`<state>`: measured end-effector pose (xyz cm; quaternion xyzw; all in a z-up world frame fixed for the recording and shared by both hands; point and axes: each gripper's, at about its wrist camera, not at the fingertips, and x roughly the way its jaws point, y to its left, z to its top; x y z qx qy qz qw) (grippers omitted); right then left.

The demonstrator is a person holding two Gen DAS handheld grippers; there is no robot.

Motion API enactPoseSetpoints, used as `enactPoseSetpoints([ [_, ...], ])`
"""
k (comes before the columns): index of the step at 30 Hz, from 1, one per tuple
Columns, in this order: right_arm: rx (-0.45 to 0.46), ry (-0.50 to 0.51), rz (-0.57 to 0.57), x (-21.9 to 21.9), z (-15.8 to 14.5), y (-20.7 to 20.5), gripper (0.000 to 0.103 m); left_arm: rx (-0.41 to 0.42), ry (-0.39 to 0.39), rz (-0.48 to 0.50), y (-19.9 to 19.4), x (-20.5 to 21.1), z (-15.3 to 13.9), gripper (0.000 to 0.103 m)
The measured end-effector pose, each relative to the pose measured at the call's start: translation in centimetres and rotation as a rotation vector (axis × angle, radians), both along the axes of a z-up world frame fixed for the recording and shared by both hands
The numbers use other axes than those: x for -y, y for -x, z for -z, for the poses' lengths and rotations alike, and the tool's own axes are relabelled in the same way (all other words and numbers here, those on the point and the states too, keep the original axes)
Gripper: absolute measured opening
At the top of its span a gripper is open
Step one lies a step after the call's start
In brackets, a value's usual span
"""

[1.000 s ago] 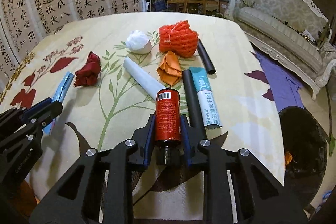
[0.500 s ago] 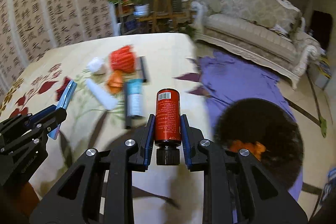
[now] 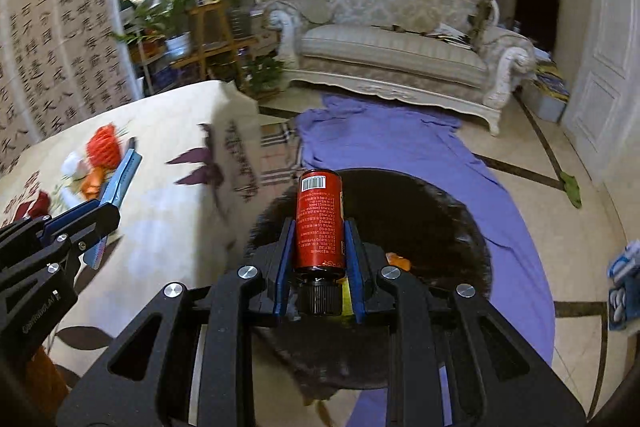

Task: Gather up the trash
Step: 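Carry the tube and can over the bin and open both grippers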

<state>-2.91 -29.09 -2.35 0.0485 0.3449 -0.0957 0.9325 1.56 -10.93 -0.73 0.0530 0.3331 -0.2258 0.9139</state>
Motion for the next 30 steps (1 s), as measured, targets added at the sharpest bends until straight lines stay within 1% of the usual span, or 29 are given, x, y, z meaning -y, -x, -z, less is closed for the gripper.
enactPoseSetpoints([
  [3, -0.001, -0.005, 0.026, 1.6, 0.6, -0.2, 0.023, -0.009, -0.018, 0.03, -0.4, 2.3, 0.5, 0.021],
  [15, -0.009, -0.047, 0.086, 6.5, 2.5, -1.8, 0.023, -0.019, -0.061, 0.086, -2.7, 7.8, 1.6, 0.021],
  [17, -0.01, -0.06, 0.096, 7.1, 2.8, -1.9, 0.025, -0.021, -0.075, 0.094, -2.8, 8.4, 1.9, 0.027],
  [19, -0.007, -0.077, 0.11, 7.8, 3.0, -1.9, 0.034, -0.025, -0.083, 0.089, -2.8, 8.7, 2.1, 0.049],
  [20, -0.003, -0.081, 0.114, 8.0, 3.0, -1.7, 0.04, -0.025, -0.08, 0.084, -2.8, 8.7, 2.2, 0.051],
  [23, 0.0, -0.074, 0.124, 8.3, 3.0, -1.6, 0.04, -0.032, -0.089, 0.073, -2.9, 8.8, 2.4, 0.056],
  [24, 0.0, -0.073, 0.127, 8.3, 3.0, -1.6, 0.041, -0.036, -0.089, 0.064, -3.0, 8.6, 2.5, 0.06],
  [30, 0.008, -0.062, 0.132, 8.1, 2.8, -1.3, 0.047, -0.027, -0.083, 0.029, -3.0, 8.0, 2.1, 0.064],
])
